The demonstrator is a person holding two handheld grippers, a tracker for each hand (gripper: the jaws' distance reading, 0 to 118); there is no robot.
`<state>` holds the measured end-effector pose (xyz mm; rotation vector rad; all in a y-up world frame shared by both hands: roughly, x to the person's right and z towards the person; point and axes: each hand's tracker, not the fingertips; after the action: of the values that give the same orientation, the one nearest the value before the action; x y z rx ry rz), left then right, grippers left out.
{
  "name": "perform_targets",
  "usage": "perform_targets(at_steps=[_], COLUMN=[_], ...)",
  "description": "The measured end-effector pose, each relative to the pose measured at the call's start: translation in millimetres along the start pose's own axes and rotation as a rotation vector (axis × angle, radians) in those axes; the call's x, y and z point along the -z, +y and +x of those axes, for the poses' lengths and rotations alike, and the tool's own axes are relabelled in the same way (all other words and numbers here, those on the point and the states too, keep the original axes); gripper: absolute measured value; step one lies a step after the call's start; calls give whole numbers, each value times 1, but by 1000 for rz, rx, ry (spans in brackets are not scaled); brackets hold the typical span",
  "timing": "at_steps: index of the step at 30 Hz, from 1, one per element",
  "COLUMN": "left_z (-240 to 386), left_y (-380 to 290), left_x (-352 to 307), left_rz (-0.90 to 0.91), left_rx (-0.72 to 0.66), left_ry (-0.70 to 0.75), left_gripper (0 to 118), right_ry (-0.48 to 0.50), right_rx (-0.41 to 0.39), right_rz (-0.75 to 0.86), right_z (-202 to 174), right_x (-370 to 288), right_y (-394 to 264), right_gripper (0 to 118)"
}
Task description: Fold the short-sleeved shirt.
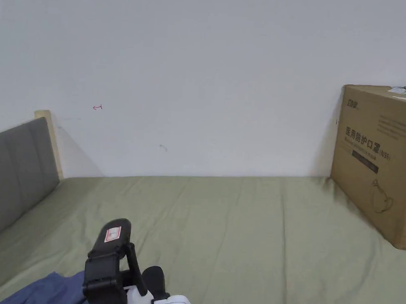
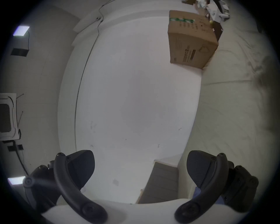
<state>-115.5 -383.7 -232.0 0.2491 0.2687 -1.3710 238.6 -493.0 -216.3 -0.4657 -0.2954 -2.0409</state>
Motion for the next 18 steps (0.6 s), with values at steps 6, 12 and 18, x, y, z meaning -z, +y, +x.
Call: perform_targets(at_steps=[6, 12, 18], left_z=[-40, -48, -36], left_y=[-11, -55, -56], left_x=[16, 6, -1], left_rz=[-217, -196, -177], left_rx=[-795, -1568, -1398], left_ry=[-228, -104, -51], left_gripper=[118, 118, 118], right_ry=[164, 362, 361], right_rx=[-740, -2013, -1954], right_rz=[111, 632, 614], right_z=[-60, -68, -55], right_x=[-13, -37, -39], right_y=[-17, -112, -124], right_gripper=[118, 118, 118])
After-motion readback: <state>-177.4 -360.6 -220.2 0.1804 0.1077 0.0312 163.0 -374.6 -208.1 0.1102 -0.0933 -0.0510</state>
